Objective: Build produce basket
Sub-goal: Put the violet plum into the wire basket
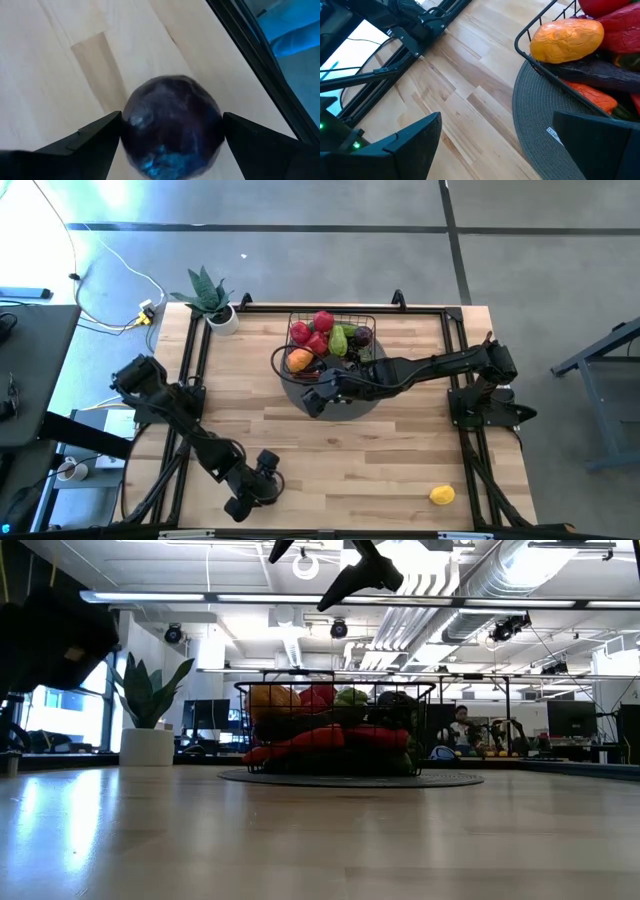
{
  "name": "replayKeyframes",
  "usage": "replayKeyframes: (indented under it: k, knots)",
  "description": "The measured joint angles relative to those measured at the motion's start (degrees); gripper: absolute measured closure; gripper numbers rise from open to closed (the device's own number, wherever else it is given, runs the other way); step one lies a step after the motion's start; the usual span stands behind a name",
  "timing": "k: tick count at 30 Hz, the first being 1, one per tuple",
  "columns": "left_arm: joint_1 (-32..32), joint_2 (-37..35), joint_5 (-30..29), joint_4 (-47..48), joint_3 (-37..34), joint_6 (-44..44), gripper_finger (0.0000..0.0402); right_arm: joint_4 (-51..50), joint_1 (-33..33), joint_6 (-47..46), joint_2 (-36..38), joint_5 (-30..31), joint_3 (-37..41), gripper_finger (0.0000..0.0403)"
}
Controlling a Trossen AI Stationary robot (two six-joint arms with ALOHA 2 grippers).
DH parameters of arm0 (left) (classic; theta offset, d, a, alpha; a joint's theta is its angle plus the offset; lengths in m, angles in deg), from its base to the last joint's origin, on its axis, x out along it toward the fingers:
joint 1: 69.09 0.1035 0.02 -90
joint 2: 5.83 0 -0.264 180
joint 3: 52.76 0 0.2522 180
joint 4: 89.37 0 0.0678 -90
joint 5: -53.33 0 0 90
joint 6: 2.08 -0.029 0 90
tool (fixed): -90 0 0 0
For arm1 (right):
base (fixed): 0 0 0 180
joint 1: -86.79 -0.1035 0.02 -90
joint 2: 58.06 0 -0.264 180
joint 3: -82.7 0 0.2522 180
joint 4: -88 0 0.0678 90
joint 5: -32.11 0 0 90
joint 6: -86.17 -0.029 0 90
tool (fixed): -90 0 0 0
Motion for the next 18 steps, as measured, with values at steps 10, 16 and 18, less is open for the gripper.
replayKeyframes:
  k: [10,16,18]
  knots:
    - [1.22,1.23,-0.07,-0.43,0.0,1.57,0.0074,-0.39,-1.37,-0.07,0.0,-0.83,0.04,0.0038]
    - [2.15,1.23,0.28,-0.47,0.0,1.55,0.0118,-1.25,-2.29,-1.88,0.0,-0.88,0.04,0.0038]
    - [2.66,1.23,1.2,-0.49,0.0,1.55,0.0133,-1.96,-2.28,-2.43,0.0,0.4,0.04,0.0038]
